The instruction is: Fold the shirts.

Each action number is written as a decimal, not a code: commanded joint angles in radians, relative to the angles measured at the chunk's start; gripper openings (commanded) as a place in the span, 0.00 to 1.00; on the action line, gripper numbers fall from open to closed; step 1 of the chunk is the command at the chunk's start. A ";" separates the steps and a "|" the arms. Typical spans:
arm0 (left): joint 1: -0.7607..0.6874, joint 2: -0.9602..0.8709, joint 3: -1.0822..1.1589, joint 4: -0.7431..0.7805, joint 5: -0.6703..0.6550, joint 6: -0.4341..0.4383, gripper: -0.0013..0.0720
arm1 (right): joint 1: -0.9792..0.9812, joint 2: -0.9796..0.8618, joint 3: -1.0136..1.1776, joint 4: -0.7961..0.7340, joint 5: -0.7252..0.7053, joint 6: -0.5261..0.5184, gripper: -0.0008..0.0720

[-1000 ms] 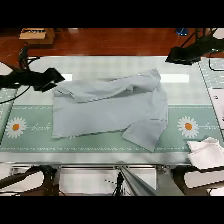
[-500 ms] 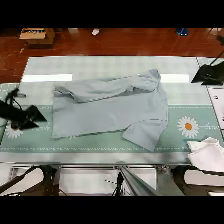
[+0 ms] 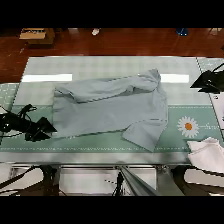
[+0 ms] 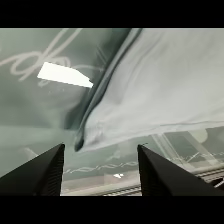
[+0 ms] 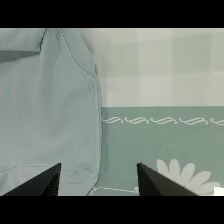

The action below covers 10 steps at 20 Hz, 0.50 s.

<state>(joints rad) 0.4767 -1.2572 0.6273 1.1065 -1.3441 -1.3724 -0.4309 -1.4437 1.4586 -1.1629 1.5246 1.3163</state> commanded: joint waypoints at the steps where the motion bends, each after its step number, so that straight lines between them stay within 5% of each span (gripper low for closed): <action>1: -0.051 -0.083 -0.008 -0.069 0.047 0.004 0.81 | -0.003 0.002 -0.005 0.004 -0.013 -0.012 0.74; 3: -0.103 -0.129 -0.007 -0.080 0.084 -0.008 0.73 | -0.003 0.002 -0.005 0.004 -0.012 -0.012 0.74; 5: -0.124 -0.145 -0.007 -0.079 0.113 -0.007 0.12 | -0.003 0.002 -0.005 0.000 -0.001 -0.012 0.74; 6: -0.124 -0.142 -0.007 -0.076 0.112 0.008 0.04 | -0.003 0.002 -0.005 -0.019 0.006 -0.013 0.74; 10: -0.105 -0.086 -0.006 -0.060 0.104 0.054 0.04 | -0.046 0.054 -0.201 -0.084 -0.063 -0.018 0.74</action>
<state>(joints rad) 0.3695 -1.3689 0.6209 1.0298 -1.2957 -1.3525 -0.4511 -1.4200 1.3701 -1.2156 1.5043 1.3041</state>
